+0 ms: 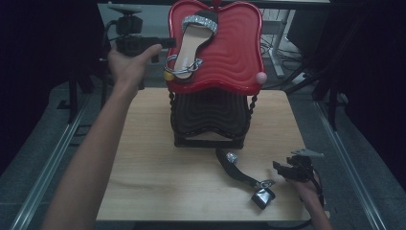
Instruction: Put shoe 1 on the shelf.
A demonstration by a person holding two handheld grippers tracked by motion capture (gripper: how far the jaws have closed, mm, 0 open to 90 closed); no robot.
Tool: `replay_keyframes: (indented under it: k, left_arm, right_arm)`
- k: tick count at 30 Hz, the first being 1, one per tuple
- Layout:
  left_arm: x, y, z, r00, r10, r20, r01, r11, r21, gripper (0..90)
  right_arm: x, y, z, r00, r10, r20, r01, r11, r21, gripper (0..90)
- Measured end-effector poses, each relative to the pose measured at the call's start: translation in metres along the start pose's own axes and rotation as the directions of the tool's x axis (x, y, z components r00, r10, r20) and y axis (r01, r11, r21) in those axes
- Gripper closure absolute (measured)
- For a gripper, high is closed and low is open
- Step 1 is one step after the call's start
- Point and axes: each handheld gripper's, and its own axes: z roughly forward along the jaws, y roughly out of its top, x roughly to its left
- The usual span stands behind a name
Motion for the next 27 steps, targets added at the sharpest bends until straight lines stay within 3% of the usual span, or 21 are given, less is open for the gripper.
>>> replay_keyframes:
  k: [5, 10, 20, 24, 27]
  left_arm:
    - [0.018, -0.021, -0.029, 0.9999, -0.011, -0.007, 0.011, 0.9998, -0.015, 51.6]
    - [0.040, -0.047, -0.047, 0.9984, -0.051, -0.024, 0.050, 0.9985, -0.020, 50.5]
    - [0.071, -0.083, -0.059, 0.9952, -0.091, -0.035, 0.091, 0.9958, 0.006, 50.6]
    - [0.075, -0.086, -0.058, 0.9951, -0.088, -0.045, 0.089, 0.9957, 0.024, 50.6]
    - [0.074, -0.085, -0.058, 0.9956, -0.082, -0.046, 0.083, 0.9961, 0.027, 50.6]
  right_arm:
    - [0.003, 0.000, 0.000, 0.9999, 0.000, -0.010, 0.000, 1.0000, 0.002, 34.2]
    - [0.004, 0.003, -0.001, 0.9999, 0.002, -0.010, -0.002, 1.0000, -0.008, 35.4]
    - [-0.001, 0.006, -0.003, 0.9998, 0.014, -0.015, -0.014, 0.9997, -0.018, 39.7]
    - [0.000, 0.014, -0.009, 0.9980, 0.033, -0.054, -0.036, 0.9977, -0.056, 46.6]
    - [0.006, 0.025, -0.016, 0.9918, 0.015, -0.127, -0.027, 0.9957, -0.089, 58.3]
